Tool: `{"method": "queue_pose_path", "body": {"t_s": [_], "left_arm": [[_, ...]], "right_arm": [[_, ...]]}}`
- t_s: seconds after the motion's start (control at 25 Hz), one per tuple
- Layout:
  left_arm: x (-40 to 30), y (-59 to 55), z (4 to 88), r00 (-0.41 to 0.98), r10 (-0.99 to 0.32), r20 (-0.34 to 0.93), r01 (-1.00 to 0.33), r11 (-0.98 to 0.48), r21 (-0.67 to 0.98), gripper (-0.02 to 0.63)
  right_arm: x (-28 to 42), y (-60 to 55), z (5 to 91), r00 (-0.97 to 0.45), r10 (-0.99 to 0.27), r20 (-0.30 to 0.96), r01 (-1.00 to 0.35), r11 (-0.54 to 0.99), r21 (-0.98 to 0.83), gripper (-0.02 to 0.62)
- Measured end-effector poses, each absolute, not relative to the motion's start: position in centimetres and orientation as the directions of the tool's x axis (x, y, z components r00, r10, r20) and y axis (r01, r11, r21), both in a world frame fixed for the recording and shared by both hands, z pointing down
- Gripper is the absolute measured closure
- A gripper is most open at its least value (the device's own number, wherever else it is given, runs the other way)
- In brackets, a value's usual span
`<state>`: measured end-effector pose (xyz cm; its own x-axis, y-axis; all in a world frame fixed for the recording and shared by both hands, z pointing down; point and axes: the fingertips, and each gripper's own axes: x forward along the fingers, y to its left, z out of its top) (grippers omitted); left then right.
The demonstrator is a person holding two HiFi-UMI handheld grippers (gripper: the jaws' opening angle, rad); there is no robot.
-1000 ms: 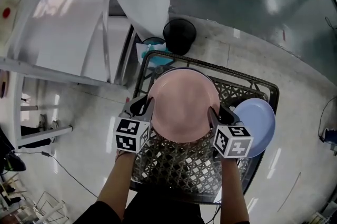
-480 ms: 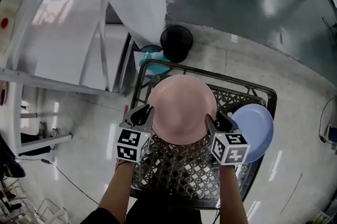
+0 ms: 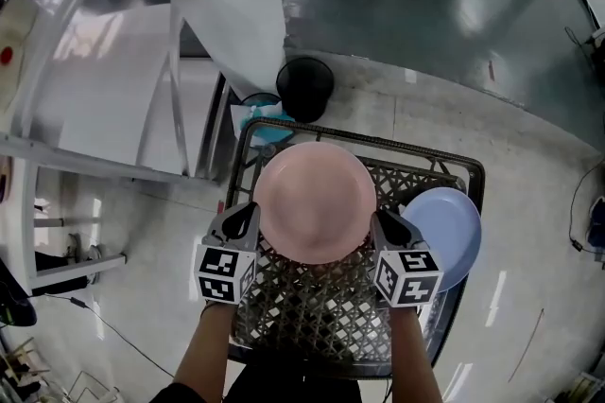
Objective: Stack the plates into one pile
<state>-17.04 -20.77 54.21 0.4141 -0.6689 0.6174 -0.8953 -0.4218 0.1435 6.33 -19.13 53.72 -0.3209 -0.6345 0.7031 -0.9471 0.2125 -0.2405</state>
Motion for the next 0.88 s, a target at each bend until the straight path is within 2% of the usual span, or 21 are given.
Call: {"method": "queue_pose_path", "body": {"t_s": [0.16,0.88], "left_arm": [[-16.8,-20.3,54.0,0.421,-0.669,0.613,-0.89,-0.434,0.137,0.609],[-14.6,-18.7,53.3,0.457,-0.646,0.611,-0.862,-0.49,0.126,0.609]], "right_arm": [[6.2,-18.5,53.3,-0.325,-0.64,0.696,-0.946,0.222,-0.237,0.586],[8.8,-15.6,52.6,-0.282,-0.675,0.682,-0.958,0.157,-0.241,0.586]]}}
